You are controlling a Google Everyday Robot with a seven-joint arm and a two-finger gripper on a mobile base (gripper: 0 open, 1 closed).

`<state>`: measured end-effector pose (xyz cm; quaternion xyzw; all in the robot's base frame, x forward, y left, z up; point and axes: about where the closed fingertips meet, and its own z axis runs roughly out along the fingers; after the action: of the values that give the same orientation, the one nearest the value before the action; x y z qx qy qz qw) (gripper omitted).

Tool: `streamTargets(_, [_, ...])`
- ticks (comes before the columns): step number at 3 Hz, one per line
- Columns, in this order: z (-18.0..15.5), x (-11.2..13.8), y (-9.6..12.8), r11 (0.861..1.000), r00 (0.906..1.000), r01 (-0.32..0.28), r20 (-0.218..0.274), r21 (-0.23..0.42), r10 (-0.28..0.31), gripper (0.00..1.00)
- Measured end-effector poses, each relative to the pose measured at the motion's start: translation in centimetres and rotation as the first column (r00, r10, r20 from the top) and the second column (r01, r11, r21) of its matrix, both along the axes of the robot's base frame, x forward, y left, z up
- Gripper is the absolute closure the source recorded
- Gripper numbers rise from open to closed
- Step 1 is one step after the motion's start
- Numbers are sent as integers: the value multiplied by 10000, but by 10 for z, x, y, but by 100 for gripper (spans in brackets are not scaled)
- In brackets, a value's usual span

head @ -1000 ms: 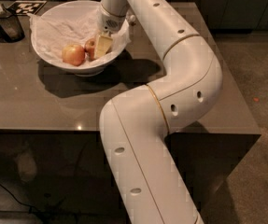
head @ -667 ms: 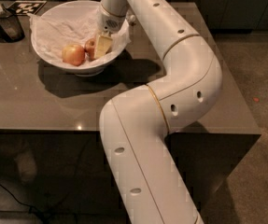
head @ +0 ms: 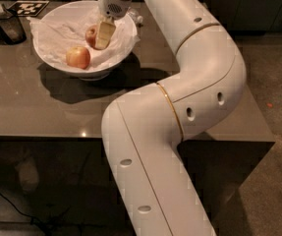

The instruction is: Pick apple from white bowl

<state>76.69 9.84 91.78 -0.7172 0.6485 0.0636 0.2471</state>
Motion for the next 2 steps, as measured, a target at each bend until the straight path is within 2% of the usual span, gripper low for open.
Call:
streamTargets(1, [29,-6,-3,9999,9990,106,441,113,-111,100])
streamTargets(2, [63,-17,-3,9998,9948,-33,1015,184,14,100])
